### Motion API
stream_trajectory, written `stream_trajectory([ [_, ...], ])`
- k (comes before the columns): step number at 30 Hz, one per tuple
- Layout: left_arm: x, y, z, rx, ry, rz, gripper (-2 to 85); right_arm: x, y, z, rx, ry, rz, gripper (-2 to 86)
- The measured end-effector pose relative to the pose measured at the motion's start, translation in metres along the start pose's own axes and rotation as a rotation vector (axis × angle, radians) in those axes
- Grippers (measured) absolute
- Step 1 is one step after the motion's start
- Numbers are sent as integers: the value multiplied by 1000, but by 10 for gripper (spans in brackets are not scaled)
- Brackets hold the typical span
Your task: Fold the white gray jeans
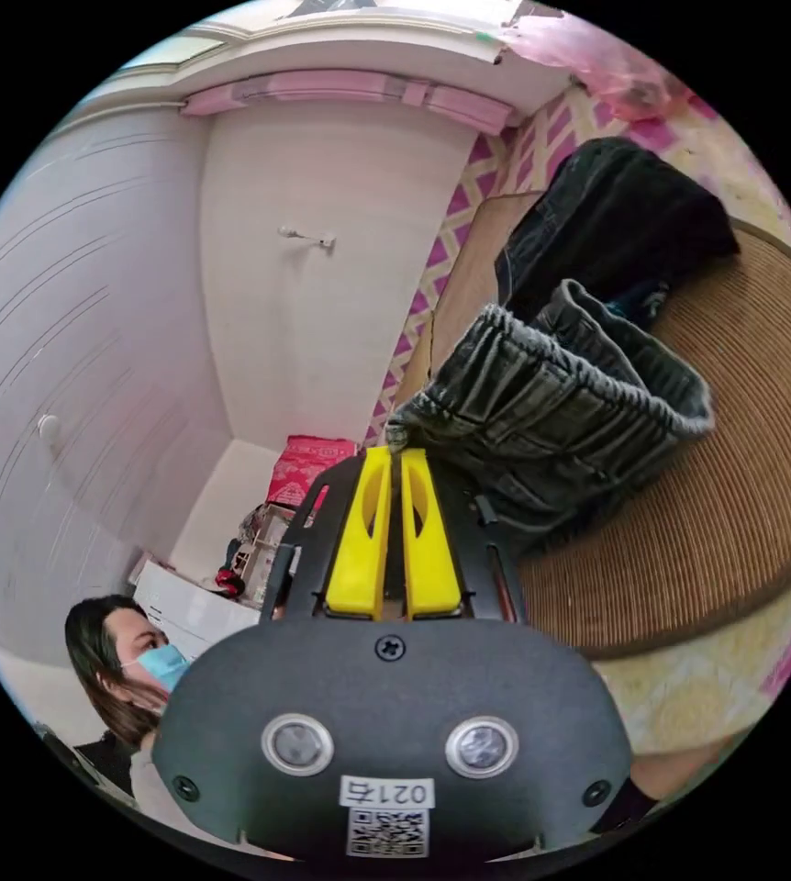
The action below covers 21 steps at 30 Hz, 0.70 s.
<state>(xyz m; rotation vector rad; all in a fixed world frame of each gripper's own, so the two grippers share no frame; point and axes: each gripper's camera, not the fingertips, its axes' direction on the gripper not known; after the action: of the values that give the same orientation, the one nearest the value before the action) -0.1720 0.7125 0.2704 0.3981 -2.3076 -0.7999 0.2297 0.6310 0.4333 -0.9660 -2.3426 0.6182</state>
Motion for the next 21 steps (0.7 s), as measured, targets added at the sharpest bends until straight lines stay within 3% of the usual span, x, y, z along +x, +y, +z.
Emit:
stream_trajectory([
  [5,-2,-161,147,-196,-117,-8,-9,46,-95,88,-31,116,89,4],
  [10,-47,-199,258,-259,-108,-112,-3,102,-120,136,-42,163,153,14],
  [16,-92,-178,229,-111,115,-92,42,62,-98,113,-28,51,-13,54],
  [19,-112,-147,171,48,109,-127,50,16,-74,96,-4,72,-147,29],
  [21,-95,-132,151,73,83,-25,43,-31,-52,117,-114,199,-327,4],
])
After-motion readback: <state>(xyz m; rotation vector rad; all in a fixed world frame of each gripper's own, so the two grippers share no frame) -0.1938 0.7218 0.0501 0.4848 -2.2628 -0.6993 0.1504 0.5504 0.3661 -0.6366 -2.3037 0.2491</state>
